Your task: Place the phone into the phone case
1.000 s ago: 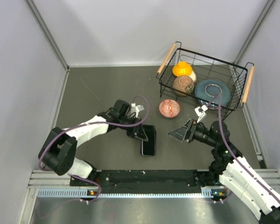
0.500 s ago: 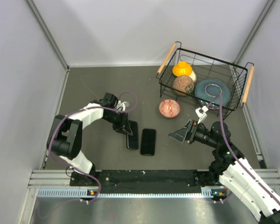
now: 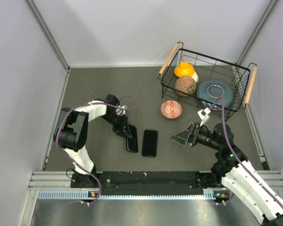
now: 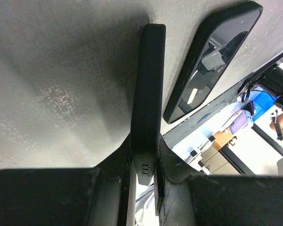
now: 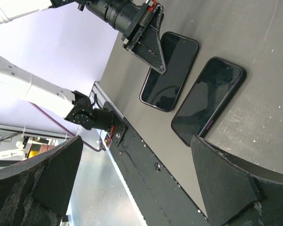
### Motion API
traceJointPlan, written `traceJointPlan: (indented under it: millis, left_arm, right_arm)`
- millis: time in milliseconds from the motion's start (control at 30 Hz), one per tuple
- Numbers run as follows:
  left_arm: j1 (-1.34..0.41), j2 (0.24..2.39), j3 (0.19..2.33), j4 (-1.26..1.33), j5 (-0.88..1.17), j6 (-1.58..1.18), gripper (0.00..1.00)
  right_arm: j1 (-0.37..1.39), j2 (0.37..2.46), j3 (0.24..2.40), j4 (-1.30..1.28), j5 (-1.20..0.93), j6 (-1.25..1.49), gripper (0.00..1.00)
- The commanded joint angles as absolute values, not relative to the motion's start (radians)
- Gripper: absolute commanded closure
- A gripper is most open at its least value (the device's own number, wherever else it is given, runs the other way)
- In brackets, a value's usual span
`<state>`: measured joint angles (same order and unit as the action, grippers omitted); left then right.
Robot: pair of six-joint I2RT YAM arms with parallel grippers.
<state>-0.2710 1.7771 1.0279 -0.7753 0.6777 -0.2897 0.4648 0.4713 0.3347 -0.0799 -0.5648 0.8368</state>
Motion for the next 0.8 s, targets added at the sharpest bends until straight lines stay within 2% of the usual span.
traceJointPlan:
  millis: [0, 467, 600, 767]
  left_arm:
    - [-0.264, 1.824, 1.043, -0.819, 0.427, -0.261, 1.00]
    - [-0.262, 1.888, 1.065, -0.850, 0.271, -0.299, 0.96]
    - [-0.262, 1.864, 1.078, -0.848, 0.282, -0.302, 0.77]
    - [-0.262, 1.832, 1.117, -0.844, 0.296, -0.318, 0.64]
  right_arm:
    - [0.477, 0.462, 0.354, -0.077, -0.558, 0.813, 0.03]
    - [0.468, 0.451, 0.356, -0.101, -0.554, 0.805, 0.03]
    - [0.466, 0.437, 0.354, -0.113, -0.549, 0.802, 0.03]
    - [0.465, 0.436, 0.357, -0.123, -0.549, 0.798, 0.03]
